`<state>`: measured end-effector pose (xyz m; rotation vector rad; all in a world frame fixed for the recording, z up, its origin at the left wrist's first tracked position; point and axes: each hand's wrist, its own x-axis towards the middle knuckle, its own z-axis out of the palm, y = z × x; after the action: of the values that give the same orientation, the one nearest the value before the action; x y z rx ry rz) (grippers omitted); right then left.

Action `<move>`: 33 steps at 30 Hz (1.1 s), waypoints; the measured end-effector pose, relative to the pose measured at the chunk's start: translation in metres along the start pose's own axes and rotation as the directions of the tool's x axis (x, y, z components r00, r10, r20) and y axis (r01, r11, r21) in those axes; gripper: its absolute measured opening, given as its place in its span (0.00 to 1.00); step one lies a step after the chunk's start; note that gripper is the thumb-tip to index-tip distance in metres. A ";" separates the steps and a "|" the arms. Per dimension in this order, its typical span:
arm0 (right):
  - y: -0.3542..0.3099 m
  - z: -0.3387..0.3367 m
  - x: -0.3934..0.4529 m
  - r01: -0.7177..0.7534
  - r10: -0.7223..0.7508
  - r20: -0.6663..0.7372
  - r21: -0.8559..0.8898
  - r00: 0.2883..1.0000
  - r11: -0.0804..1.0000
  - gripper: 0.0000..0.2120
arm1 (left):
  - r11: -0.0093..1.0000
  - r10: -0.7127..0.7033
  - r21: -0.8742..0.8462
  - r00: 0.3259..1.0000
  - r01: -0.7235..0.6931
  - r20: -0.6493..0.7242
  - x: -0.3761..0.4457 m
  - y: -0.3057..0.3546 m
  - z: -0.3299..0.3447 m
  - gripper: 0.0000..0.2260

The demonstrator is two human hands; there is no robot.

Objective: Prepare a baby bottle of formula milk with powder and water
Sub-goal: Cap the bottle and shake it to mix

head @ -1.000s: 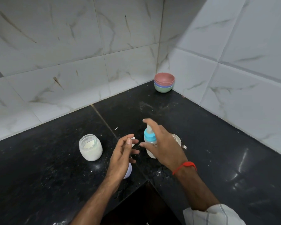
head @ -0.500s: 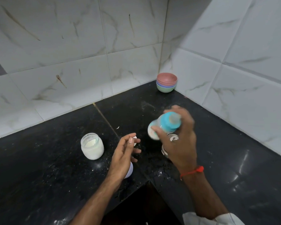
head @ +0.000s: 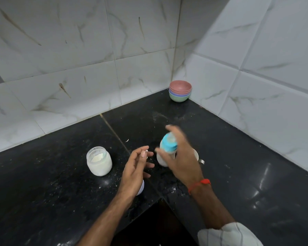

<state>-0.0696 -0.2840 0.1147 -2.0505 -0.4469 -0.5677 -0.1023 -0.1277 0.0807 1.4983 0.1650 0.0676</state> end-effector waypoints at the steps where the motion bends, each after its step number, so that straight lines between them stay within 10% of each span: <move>1: 0.004 0.001 -0.006 -0.025 0.035 0.125 -0.083 0.992 0.996 0.33 | 1.000 0.002 -0.002 1.000 -0.002 0.005 -0.001 0.000 0.001 0.15; 8: -0.021 -0.013 0.002 0.241 -0.170 -0.366 0.159 0.915 0.957 0.35 | 1.000 0.010 0.018 1.000 -0.010 -0.009 0.000 -0.002 -0.008 0.19; 12: 0.012 0.000 -0.006 -0.202 0.201 0.090 0.005 0.975 0.979 0.33 | 0.999 0.014 0.033 1.000 -0.014 0.007 -0.002 -0.001 -0.006 0.20; 14: 0.020 0.001 -0.013 -0.361 0.361 0.037 0.215 0.932 0.908 0.29 | 0.999 0.024 0.021 1.000 -0.024 0.004 -0.002 0.001 -0.007 0.18; 16: 0.014 -0.002 -0.010 -0.486 0.628 0.021 0.654 0.778 0.579 0.24 | 1.000 0.020 0.005 1.000 -0.020 -0.018 -0.001 0.000 -0.010 0.17; 19: 0.016 -0.006 -0.007 -0.350 0.751 0.402 0.905 0.523 -0.241 0.20 | 1.000 0.006 -0.002 1.000 -0.006 -0.030 -0.002 -0.002 -0.013 0.15; 21: 0.015 -0.007 -0.009 -0.228 0.728 0.472 0.880 0.497 -0.416 0.20 | 1.000 0.010 -0.004 1.000 -0.010 -0.027 -0.002 -0.002 -0.012 0.16; 24: 0.010 0.002 -0.014 -0.440 0.743 0.362 0.892 0.563 -0.101 0.20 | 1.000 0.012 -0.008 1.000 -0.012 -0.017 -0.003 -0.002 -0.009 0.17; 26: 0.011 0.003 -0.019 -0.535 0.630 0.150 0.694 0.762 0.482 0.24 | 1.000 0.010 -0.009 1.000 -0.010 -0.012 -0.004 -0.003 -0.008 0.17; 28: 0.024 0.000 -0.021 -0.294 0.285 0.084 0.128 0.955 0.947 0.32 | 1.000 0.010 -0.004 1.000 -0.010 -0.011 -0.003 -0.003 -0.009 0.17; 30: 0.030 -0.004 -0.019 -0.131 0.138 0.139 -0.058 0.981 0.990 0.35 | 1.000 0.011 0.003 1.000 -0.011 -0.014 -0.003 -0.005 -0.011 0.17; 33: 0.024 -0.008 -0.012 -0.338 0.347 0.007 0.242 0.938 0.909 0.34 | 1.000 0.018 0.000 1.000 -0.018 -0.019 -0.003 -0.005 -0.012 0.16</move>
<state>-0.0691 -0.3044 0.0947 -1.8256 -0.1181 -0.3191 -0.1071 -0.1161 0.0752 1.4991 0.1673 0.0964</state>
